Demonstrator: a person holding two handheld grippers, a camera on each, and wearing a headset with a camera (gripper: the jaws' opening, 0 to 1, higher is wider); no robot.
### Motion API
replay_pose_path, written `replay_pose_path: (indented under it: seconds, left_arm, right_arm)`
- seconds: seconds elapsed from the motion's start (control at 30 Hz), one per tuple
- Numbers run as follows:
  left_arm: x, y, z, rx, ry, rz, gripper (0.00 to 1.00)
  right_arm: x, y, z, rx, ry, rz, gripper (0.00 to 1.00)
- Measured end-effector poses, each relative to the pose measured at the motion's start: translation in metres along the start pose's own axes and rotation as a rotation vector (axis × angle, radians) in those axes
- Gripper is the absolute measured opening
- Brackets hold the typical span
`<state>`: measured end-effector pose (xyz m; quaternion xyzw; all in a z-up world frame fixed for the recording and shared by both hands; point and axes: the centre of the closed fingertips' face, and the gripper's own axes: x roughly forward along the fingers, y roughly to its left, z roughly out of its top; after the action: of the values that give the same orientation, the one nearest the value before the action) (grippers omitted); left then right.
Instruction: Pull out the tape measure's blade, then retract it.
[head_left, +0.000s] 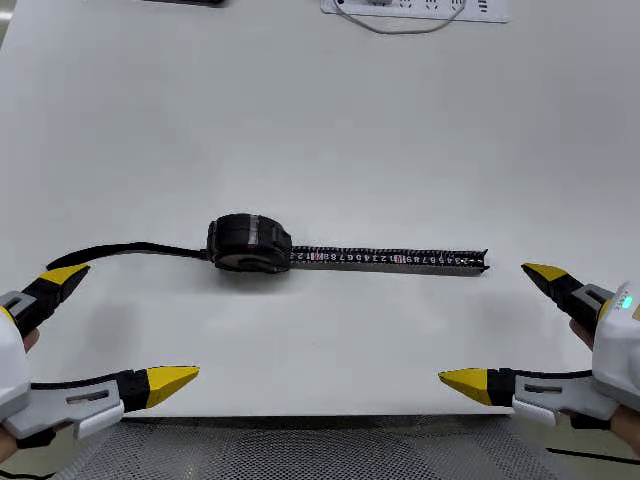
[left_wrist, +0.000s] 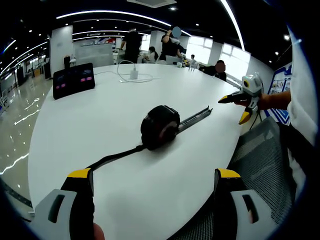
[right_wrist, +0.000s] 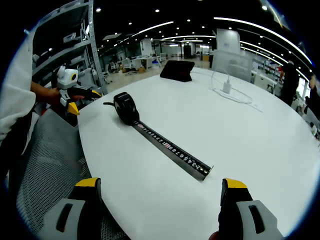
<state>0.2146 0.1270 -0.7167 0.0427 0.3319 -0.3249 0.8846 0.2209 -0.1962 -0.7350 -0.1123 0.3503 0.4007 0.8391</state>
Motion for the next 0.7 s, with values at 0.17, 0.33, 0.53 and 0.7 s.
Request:
replay_pose_path:
  seconds: [0.17, 0.33, 0.53, 0.7]
  left_arm:
    - [0.004, -0.003, 0.0, -0.005, -0.001, 0.001, 0.98]
    - [0.008, -0.003, 0.006, -0.013, -0.014, 0.012, 0.98]
    - [0.012, -0.007, 0.012, -0.004, -0.025, 0.01, 0.98]
    - [0.013, -0.008, 0.011, -0.005, -0.02, 0.008, 0.98]
  right_arm:
    - [0.0, -0.001, 0.002, -0.001, -0.004, -0.002, 0.99]
    - [0.0, -0.004, 0.004, 0.004, -0.017, -0.005, 0.98]
    - [0.0, -0.003, 0.006, 0.007, -0.021, -0.007, 0.97]
    - [0.0, -0.003, 0.006, 0.006, -0.022, -0.005, 0.97]
